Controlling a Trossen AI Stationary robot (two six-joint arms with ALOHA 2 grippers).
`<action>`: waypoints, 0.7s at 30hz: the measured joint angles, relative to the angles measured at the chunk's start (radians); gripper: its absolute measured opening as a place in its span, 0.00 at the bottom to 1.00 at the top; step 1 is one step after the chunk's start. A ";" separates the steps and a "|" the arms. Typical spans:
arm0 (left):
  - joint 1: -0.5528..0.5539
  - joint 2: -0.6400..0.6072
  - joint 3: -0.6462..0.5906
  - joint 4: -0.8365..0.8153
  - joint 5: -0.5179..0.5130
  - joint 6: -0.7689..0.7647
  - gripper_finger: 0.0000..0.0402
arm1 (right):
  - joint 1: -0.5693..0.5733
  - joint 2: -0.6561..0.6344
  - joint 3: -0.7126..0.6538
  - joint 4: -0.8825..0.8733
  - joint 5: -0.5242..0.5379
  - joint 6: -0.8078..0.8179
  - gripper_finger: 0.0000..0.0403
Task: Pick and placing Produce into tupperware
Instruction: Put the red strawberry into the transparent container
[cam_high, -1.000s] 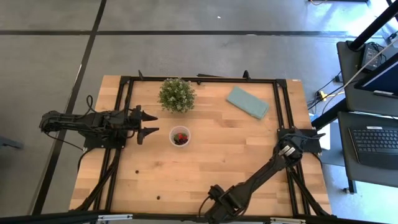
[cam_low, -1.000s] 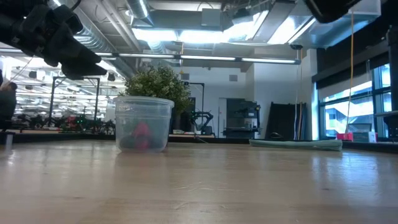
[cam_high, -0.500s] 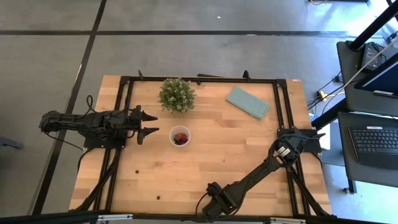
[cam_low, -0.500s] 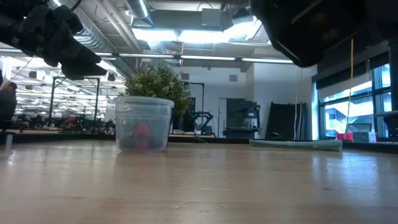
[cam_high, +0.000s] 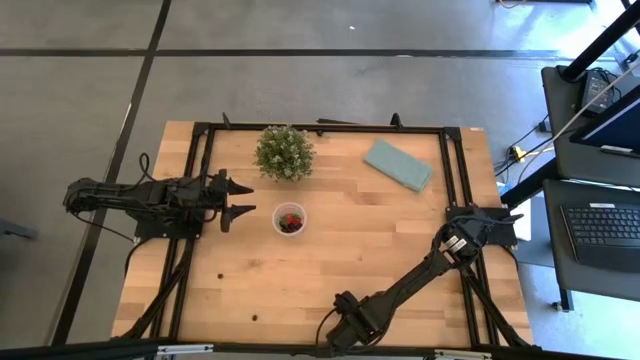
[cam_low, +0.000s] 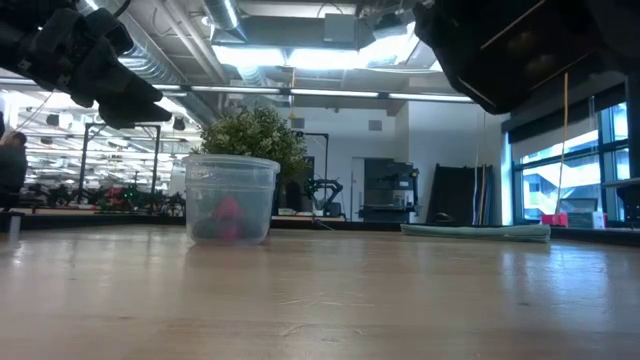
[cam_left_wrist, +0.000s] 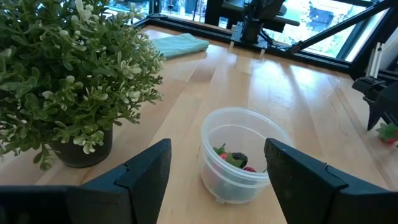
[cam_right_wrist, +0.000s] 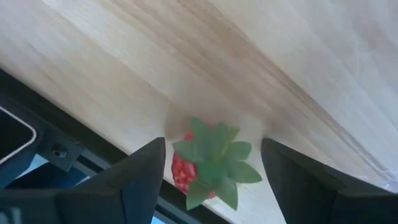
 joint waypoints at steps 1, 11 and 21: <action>0.000 0.000 0.000 0.000 0.000 -0.002 0.62 | 0.000 0.000 0.000 0.001 -0.006 0.000 0.66; 0.000 0.000 0.000 0.000 0.000 -0.002 0.62 | 0.002 0.000 0.000 0.009 -0.037 0.004 0.50; 0.000 0.000 0.000 0.000 0.000 -0.002 0.62 | 0.002 0.000 0.000 0.009 -0.019 0.001 0.32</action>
